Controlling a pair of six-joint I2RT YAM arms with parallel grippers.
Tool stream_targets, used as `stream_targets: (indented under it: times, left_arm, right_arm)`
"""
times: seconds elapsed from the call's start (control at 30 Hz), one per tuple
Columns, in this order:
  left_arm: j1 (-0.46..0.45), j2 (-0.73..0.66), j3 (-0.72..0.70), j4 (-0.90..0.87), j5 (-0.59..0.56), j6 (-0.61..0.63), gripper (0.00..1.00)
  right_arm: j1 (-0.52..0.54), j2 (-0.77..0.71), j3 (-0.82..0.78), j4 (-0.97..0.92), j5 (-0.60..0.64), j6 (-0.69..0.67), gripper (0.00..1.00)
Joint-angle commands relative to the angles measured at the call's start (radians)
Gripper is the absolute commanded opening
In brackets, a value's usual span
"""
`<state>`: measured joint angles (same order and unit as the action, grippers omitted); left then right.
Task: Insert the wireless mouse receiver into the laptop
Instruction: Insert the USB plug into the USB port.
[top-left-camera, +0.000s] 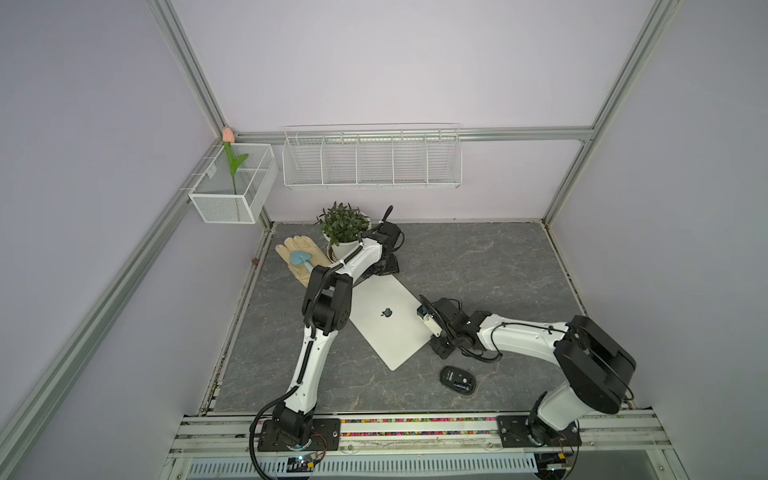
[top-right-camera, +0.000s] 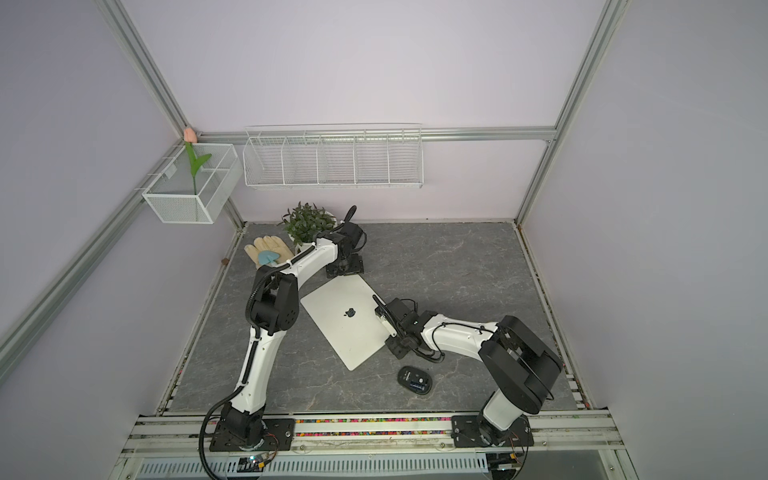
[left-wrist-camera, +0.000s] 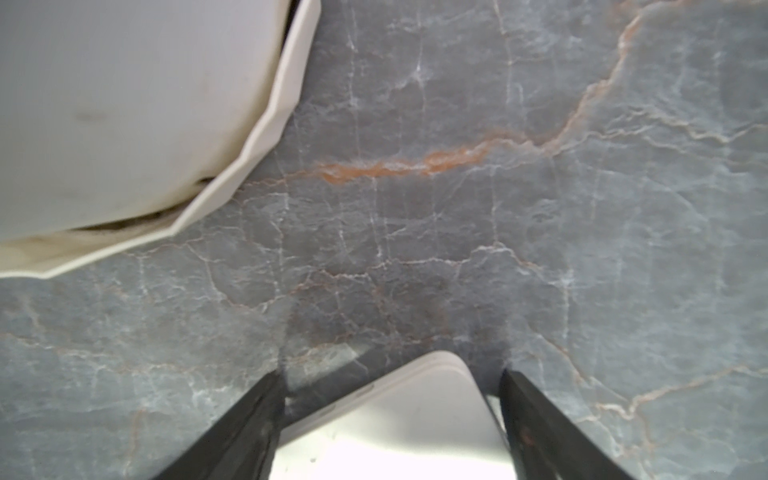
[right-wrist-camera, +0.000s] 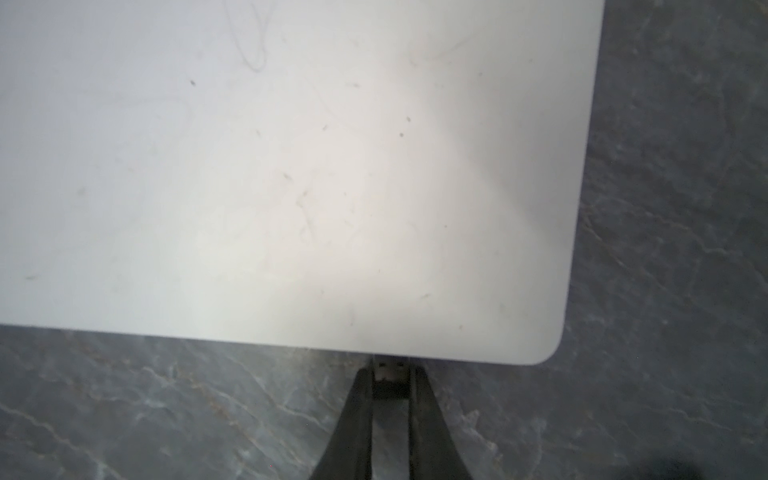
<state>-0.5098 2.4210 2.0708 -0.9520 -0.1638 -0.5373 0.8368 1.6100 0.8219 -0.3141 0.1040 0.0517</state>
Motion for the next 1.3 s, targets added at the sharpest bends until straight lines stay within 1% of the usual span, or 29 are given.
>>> stream_targets:
  times: [0.0, 0.33, 0.67, 0.87, 1.0, 1.17, 1.27]
  left_arm:
    - [-0.004, 0.010, -0.039, -0.100, 0.009, 0.016, 0.82]
    - [-0.004, 0.014, -0.040, -0.097, 0.009, 0.017, 0.82]
    - [-0.004, 0.021, -0.035, -0.100, 0.009, 0.017, 0.82]
    - [-0.004, 0.024, -0.033, -0.097, 0.014, 0.016, 0.81]
    - [-0.004, 0.026, -0.031, -0.097, 0.017, 0.019, 0.81]
    - [-0.004, 0.027, -0.030, -0.096, 0.023, 0.022, 0.81]
    - [-0.004, 0.026, -0.031, -0.095, 0.026, 0.022, 0.81]
  right_arm:
    - [-0.020, 0.069, 0.011, 0.016, 0.014, 0.003, 0.13]
    - [-0.042, 0.081, 0.025, 0.001, 0.046, 0.027, 0.13]
    - [-0.057, 0.068, 0.013, 0.009, 0.045, 0.036, 0.13]
    - [-0.053, 0.056, 0.013, 0.024, 0.016, 0.003, 0.13]
    - [-0.024, 0.059, 0.016, 0.030, -0.003, -0.035, 0.13]
    - [0.010, 0.074, 0.035, 0.026, 0.051, -0.053, 0.13]
    - [0.010, 0.078, 0.042, 0.024, 0.082, -0.045, 0.17]
